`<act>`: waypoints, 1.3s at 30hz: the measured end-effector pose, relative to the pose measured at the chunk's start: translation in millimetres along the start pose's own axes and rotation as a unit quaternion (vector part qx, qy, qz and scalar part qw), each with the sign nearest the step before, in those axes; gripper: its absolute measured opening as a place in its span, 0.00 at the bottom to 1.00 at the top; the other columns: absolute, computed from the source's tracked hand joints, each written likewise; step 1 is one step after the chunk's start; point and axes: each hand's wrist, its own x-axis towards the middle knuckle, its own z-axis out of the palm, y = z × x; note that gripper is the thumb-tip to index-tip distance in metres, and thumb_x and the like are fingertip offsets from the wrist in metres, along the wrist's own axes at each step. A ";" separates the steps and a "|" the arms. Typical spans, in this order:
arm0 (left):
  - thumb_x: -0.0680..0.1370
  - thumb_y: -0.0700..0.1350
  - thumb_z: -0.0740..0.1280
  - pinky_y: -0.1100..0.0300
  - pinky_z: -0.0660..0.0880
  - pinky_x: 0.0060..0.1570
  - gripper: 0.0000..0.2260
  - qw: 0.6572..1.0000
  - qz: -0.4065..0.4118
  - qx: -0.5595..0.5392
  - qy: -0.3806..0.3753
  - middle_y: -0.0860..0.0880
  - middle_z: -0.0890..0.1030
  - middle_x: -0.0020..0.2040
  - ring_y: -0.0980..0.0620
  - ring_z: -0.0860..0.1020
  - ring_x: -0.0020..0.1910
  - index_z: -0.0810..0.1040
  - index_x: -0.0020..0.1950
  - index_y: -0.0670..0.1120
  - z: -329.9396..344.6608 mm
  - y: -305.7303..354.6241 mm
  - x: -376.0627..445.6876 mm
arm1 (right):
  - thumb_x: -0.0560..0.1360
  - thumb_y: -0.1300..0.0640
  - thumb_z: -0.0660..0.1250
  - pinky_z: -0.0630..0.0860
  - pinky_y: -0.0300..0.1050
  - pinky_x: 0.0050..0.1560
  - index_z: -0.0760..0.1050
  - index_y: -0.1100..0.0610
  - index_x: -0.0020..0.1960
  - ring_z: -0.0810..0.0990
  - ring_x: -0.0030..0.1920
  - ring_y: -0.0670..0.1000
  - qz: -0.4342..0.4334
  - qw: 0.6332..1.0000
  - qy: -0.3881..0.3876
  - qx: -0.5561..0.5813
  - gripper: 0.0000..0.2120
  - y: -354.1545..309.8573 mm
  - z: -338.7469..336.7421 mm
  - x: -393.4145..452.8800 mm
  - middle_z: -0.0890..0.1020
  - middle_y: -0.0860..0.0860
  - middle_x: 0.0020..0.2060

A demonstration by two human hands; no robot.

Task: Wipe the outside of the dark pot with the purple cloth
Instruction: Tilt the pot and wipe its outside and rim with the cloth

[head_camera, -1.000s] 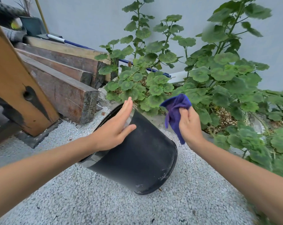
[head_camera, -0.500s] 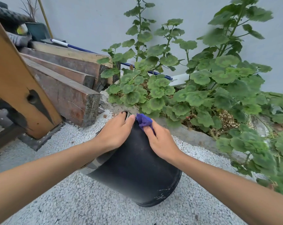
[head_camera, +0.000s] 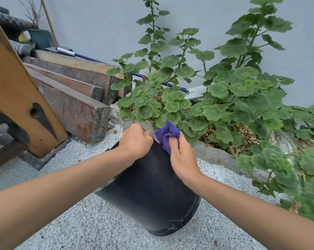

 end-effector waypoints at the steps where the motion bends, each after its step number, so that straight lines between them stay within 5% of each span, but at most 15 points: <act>1: 0.81 0.46 0.62 0.55 0.60 0.37 0.18 1.000 0.001 -0.026 -0.009 0.48 0.65 0.34 0.45 0.67 0.36 0.60 0.35 0.47 -2.3 -5.4 0.2 | 0.85 0.48 0.53 0.69 0.51 0.43 0.73 0.45 0.55 0.78 0.46 0.59 -0.001 1.000 0.008 0.011 0.10 -2.1 -1.1 -0.1 0.82 0.59 0.48; 5: 0.81 0.43 0.66 0.62 0.62 0.35 0.12 0.988 0.015 -0.138 -0.070 0.51 0.72 0.41 0.52 0.71 0.41 0.68 0.40 0.54 -25.4 -17.2 -11.9 | 0.86 0.49 0.53 0.72 0.52 0.47 0.74 0.49 0.56 0.78 0.49 0.55 -0.015 0.999 0.024 0.035 0.11 -5.0 -13.3 0.2 0.83 0.56 0.49; 8: 0.81 0.38 0.67 0.71 0.74 0.42 0.07 0.974 0.059 -0.161 -0.147 0.51 0.86 0.45 0.56 0.82 0.44 0.82 0.56 0.47 -50.5 -14.3 -21.5 | 0.86 0.50 0.53 0.72 0.47 0.46 0.74 0.49 0.56 0.78 0.44 0.48 -0.018 0.997 0.056 0.043 0.11 -6.8 -23.0 4.6 0.83 0.51 0.45; 11: 0.80 0.38 0.67 0.54 0.76 0.61 0.10 0.968 0.114 -0.136 -0.178 0.44 0.87 0.47 0.41 0.84 0.52 0.84 0.57 0.48 -75.2 -15.1 -15.1 | 0.86 0.52 0.53 0.71 0.34 0.42 0.73 0.48 0.56 0.76 0.37 0.38 -0.016 0.994 0.089 0.056 0.09 -12.2 -27.6 10.5 0.81 0.41 0.40; 13: 0.79 0.40 0.68 0.41 0.73 0.65 0.11 0.964 0.123 -0.136 -0.195 0.40 0.87 0.49 0.35 0.81 0.56 0.84 0.60 0.49 -87.3 -19.1 -6.5 | 0.86 0.51 0.53 0.70 0.34 0.39 0.72 0.46 0.57 0.74 0.35 0.40 -0.031 0.995 0.090 0.034 0.09 -13.9 -26.7 10.8 0.80 0.44 0.39; 16: 0.80 0.36 0.66 0.45 0.74 0.65 0.13 0.959 0.124 -0.131 -0.219 0.43 0.87 0.50 0.41 0.84 0.56 0.82 0.61 0.48 -90.5 -30.7 -0.2 | 0.86 0.49 0.53 0.69 0.47 0.40 0.72 0.47 0.56 0.71 0.34 0.45 -0.041 0.997 0.064 0.009 0.10 -9.6 -20.8 7.1 0.81 0.55 0.40; 18: 0.80 0.34 0.65 0.51 0.74 0.61 0.14 0.958 0.116 -0.113 -0.235 0.44 0.87 0.48 0.49 0.85 0.51 0.83 0.59 0.48 -88.1 -41.6 3.3 | 0.86 0.50 0.53 0.69 0.44 0.41 0.72 0.47 0.55 0.72 0.37 0.46 -0.035 0.998 0.046 0.023 0.10 -7.1 -14.8 5.0 0.82 0.55 0.43; 22: 0.66 0.40 0.67 0.53 0.69 0.53 0.12 0.975 0.096 -0.074 -0.185 0.55 0.81 0.37 0.53 0.77 0.42 0.83 0.48 0.48 -88.4 -53.3 13.7 | 0.86 0.50 0.54 0.72 0.47 0.49 0.73 0.45 0.56 0.78 0.47 0.52 -0.023 0.999 0.023 0.037 0.09 -5.7 -5.0 6.6 0.83 0.52 0.47; 24: 0.67 0.45 0.63 0.54 0.69 0.43 0.14 0.980 0.115 -0.028 -0.162 0.51 0.80 0.33 0.51 0.76 0.37 0.79 0.50 0.49 -81.1 -52.2 9.8 | 0.86 0.51 0.54 0.73 0.46 0.51 0.73 0.44 0.56 0.78 0.49 0.52 -0.025 0.999 0.008 0.034 0.09 -5.1 1.5 7.1 0.84 0.51 0.48; 27: 0.71 0.52 0.54 0.51 0.70 0.42 0.19 0.963 0.195 0.167 -0.076 0.43 0.79 0.42 0.41 0.78 0.46 0.71 0.59 0.49 -58.3 -54.5 3.8 | 0.86 0.50 0.54 0.73 0.40 0.51 0.73 0.44 0.58 0.79 0.49 0.51 -0.033 0.999 -0.022 0.016 0.09 -3.6 14.3 6.4 0.84 0.51 0.49; 29: 0.75 0.52 0.52 0.49 0.69 0.44 0.18 0.950 0.197 0.244 -0.009 0.39 0.80 0.51 0.36 0.78 0.52 0.68 0.61 0.47 -42.0 -45.8 8.0 | 0.86 0.49 0.54 0.74 0.49 0.55 0.73 0.46 0.59 0.80 0.49 0.52 -0.039 0.999 -0.038 0.003 0.10 -2.2 22.0 6.8 0.84 0.50 0.48; 33: 0.82 0.54 0.56 0.51 0.65 0.41 0.12 0.936 0.183 0.298 0.046 0.38 0.81 0.53 0.35 0.80 0.53 0.66 0.49 0.45 -12.2 -23.4 16.6 | 0.86 0.49 0.54 0.74 0.51 0.56 0.74 0.47 0.61 0.80 0.50 0.51 -0.040 0.997 -0.067 -0.006 0.11 -2.5 27.3 7.5 0.84 0.50 0.50; 39: 0.81 0.56 0.59 0.52 0.67 0.39 0.14 0.955 0.173 0.236 0.050 0.42 0.82 0.46 0.37 0.80 0.49 0.73 0.46 0.45 -25.7 -41.5 22.8 | 0.86 0.48 0.54 0.73 0.41 0.51 0.73 0.39 0.58 0.79 0.46 0.33 -0.018 0.999 -0.017 0.026 0.09 -2.3 12.9 15.8 0.83 0.34 0.45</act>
